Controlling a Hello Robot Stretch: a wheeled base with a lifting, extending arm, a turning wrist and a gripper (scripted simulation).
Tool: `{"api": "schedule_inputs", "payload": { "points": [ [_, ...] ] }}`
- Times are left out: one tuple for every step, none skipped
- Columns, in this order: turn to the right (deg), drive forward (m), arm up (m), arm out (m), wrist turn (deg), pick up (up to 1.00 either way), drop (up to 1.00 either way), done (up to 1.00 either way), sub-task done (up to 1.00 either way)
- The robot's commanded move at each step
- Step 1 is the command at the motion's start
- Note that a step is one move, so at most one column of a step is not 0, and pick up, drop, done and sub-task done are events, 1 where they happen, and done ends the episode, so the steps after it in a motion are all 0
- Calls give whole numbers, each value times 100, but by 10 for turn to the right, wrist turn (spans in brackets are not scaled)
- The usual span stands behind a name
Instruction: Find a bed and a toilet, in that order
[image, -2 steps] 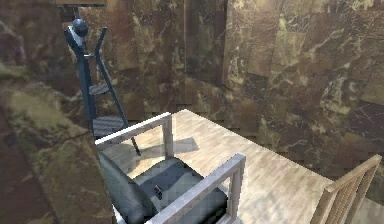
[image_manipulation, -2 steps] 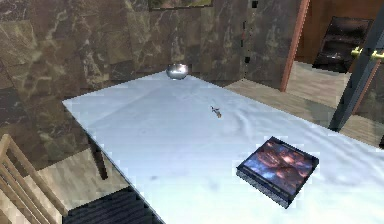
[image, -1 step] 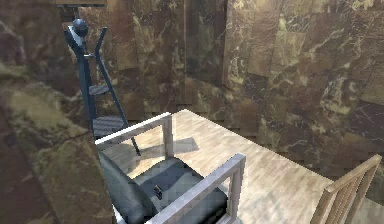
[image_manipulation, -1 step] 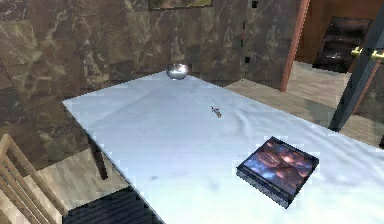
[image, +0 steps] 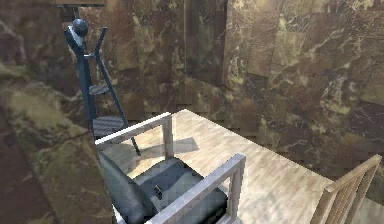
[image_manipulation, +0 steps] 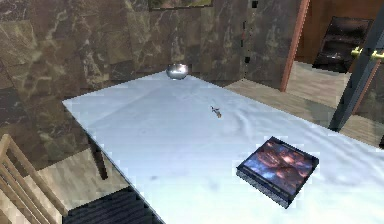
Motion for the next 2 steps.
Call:
{"api": "schedule_inputs", "payload": {
  "points": [
    [450, 0, 0, 0, 0, 0, 0, 0, 0],
    [450, 0, 0, 0, 0, 0, 0, 0, 0]
  ]
}}
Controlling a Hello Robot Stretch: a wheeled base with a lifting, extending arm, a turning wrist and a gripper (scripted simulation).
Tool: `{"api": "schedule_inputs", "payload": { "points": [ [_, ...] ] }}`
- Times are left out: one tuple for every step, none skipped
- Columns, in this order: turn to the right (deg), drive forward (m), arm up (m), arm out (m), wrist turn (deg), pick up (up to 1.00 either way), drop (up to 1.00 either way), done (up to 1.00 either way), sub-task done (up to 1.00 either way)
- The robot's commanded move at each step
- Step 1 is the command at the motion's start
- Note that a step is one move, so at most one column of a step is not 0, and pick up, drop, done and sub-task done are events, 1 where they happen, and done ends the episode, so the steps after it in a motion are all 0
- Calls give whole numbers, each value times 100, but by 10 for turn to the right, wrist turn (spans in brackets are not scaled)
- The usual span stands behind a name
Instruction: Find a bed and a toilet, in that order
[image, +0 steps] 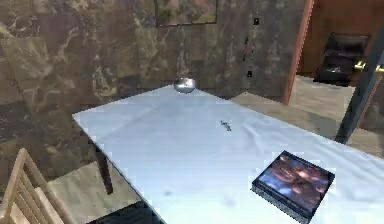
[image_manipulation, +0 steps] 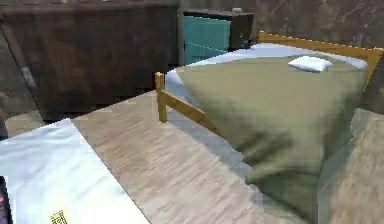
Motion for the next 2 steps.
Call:
{"api": "schedule_inputs", "payload": {
  "points": [
    [450, 0, 0, 0, 0, 0, 0, 0, 0],
    [450, 0, 0, 0, 0, 0, 0, 0, 0]
  ]
}}
